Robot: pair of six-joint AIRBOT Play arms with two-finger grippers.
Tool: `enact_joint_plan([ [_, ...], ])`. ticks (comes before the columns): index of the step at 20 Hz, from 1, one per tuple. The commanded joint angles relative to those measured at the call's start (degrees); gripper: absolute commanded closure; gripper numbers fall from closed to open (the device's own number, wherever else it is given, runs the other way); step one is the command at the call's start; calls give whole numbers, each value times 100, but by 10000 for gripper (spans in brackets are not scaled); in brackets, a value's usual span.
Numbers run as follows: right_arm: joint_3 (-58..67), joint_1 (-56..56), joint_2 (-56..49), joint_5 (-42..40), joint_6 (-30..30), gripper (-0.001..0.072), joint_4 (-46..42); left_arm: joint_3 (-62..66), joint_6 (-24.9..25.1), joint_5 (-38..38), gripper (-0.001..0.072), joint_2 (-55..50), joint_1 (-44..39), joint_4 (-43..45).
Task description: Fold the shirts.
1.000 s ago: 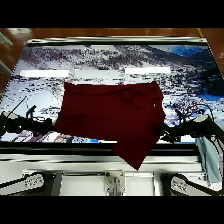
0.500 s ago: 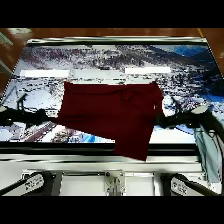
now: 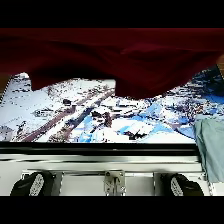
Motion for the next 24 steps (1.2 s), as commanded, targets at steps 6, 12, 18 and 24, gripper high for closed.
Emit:
enact_joint_plan([
  [6,1045,2,581,1191,782,653,-1003,1266,-555,-2170,670,313,4,837],
  [12,1012,4,-841,3156,693,653,-1145,859,-232,-3587,670,-717,4,896],
  [18,-957,175,-2787,1974,575,654,-1145,-1462,-140,-3025,670,-2555,-310,986],
  [24,-1176,1027,-5134,-1958,588,653,-1189,-1040,-146,-485,670,-5545,-1381,1021],
])
